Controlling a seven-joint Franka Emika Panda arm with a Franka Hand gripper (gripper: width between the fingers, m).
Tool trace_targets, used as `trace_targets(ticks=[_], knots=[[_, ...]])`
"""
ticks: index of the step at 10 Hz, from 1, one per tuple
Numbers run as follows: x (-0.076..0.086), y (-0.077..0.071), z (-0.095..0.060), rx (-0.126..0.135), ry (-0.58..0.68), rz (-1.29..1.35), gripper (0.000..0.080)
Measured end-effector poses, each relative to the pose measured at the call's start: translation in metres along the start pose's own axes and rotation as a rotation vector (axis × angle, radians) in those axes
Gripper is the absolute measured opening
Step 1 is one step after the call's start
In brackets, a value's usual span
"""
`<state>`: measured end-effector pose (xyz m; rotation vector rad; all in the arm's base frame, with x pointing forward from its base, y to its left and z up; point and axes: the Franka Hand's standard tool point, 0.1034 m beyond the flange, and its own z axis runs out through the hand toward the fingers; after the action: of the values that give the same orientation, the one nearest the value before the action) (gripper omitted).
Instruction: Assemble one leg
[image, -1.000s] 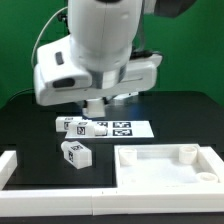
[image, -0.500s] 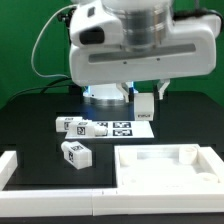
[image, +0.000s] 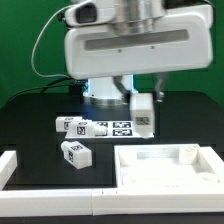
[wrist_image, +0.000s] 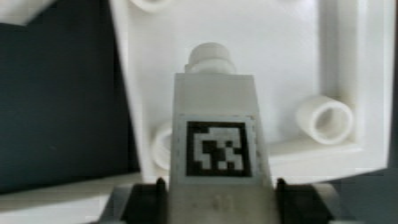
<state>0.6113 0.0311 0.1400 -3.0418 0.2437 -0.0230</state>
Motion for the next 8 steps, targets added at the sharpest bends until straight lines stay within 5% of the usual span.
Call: trace_targets(ticks=[3, 5, 8], knots=[[0.010, -0.071, 0.009, -0.002, 0.249, 0.018, 0.0287], [0.007, -0.067, 0.011, 0.015, 0.366, 0.015, 0.0287], [0.004, -0.066, 0.014, 0.005, 0.395, -0.024, 0.0287]])
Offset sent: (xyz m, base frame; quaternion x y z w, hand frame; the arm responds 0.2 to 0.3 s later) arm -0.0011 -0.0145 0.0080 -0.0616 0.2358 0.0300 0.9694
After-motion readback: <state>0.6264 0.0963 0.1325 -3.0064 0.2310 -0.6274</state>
